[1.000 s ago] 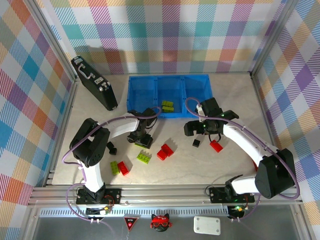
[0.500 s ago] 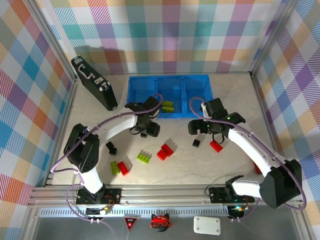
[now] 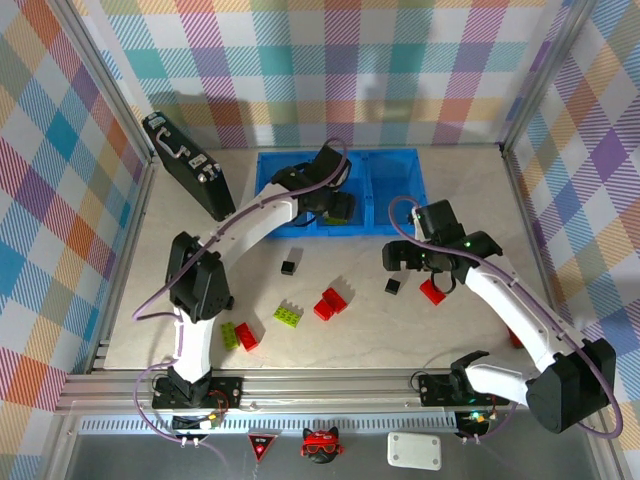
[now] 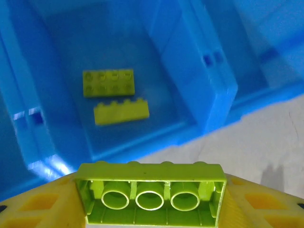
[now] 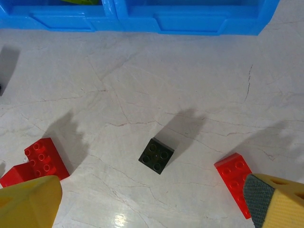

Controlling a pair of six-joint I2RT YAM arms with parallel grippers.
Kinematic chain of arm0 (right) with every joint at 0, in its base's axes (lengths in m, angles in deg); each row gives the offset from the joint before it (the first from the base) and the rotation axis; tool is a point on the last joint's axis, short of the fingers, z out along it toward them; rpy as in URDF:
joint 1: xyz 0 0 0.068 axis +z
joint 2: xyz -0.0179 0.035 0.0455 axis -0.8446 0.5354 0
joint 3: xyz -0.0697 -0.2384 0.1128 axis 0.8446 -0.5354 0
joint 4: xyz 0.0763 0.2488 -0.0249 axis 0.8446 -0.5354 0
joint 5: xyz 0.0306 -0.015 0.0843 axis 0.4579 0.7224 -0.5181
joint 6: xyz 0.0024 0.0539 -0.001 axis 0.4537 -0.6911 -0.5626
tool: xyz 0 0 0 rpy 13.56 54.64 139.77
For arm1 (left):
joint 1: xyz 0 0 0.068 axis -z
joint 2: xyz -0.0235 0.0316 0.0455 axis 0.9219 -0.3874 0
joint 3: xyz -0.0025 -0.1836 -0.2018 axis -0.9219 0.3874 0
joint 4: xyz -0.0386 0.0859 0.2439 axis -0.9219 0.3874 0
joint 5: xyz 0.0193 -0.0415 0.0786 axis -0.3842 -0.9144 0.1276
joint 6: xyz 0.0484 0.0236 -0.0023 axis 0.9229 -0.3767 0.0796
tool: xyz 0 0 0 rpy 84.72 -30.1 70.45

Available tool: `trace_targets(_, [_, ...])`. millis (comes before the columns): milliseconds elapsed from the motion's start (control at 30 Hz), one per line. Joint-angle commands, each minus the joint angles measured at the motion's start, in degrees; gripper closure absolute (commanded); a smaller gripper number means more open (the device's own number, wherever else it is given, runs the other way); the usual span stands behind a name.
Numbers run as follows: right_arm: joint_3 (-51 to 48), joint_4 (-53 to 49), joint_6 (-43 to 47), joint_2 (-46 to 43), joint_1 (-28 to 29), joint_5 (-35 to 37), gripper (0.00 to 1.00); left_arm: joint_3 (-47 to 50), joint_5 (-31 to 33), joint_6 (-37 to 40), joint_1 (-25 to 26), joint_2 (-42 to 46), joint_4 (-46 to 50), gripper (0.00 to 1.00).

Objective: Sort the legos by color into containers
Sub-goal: Pick up the lego from the center of the table, then place the lego in the container.

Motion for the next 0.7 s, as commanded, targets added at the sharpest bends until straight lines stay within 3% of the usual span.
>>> trace_targets(0, [-0.98, -1.41, -1.07, -1.34, -0.14, 0.19, 0.01, -5.48, 3.56, -0.27, 0.71, -3.89, -2.27, 0.47])
trace_targets(333, [-1.3, -1.71, -2.04, -2.67, -0.12, -0.68, 0.01, -14.61, 14.76, 4.06, 0.37, -15.37, -9.18, 0.47])
trace_targets(667, [-2.14, -1.85, -2.97, -3.46, -0.14, -1.82, 0.01, -17.02, 13.95, 3.13, -3.12, -22.86, -12.12, 0.48])
